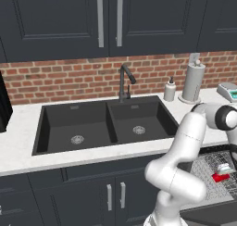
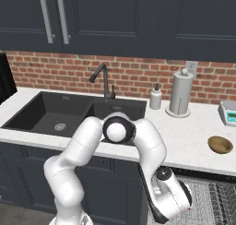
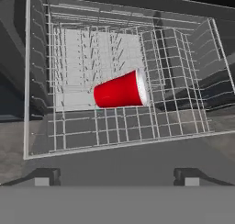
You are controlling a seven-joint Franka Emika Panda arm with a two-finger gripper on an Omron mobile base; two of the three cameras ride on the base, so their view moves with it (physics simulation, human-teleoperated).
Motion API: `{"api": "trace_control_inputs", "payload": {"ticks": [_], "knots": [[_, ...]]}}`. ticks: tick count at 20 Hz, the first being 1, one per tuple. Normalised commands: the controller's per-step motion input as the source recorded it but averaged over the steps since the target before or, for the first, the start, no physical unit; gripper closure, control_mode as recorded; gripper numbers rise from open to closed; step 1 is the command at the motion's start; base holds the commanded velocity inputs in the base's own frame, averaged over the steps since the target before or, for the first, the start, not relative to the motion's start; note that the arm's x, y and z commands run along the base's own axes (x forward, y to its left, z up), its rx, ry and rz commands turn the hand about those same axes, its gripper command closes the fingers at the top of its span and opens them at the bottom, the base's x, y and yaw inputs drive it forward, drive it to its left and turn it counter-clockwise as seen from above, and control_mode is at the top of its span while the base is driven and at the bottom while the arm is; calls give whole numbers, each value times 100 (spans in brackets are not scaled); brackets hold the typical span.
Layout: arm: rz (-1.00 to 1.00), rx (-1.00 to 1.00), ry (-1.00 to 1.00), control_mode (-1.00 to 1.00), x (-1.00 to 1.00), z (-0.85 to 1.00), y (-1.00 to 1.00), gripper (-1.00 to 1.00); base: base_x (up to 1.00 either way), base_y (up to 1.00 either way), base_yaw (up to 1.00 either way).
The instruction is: Pick up the cup and bowl from the counter, place them in the dishwasher, and close the dishwasher door.
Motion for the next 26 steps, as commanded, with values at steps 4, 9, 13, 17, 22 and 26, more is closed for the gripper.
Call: {"api": "trace_control_inputs", "payload": {"ticks": [4,9,13,17,22,26], "knots": [[-6,0,-6,-100,-100,100,0,-100,0,0,0],[-4,0,-1,-100,-65,100,-33,-100,0,0,0],[0,-1,0,-100,-38,100,-58,-100,0,0,0],[0,-4,0,-100,-18,100,-62,-100,0,0,0],[0,-2,3,-100,-5,100,-61,-100,0,0,0],[1,0,8,-100,-1,100,-72,-100,0,0,0]]}}
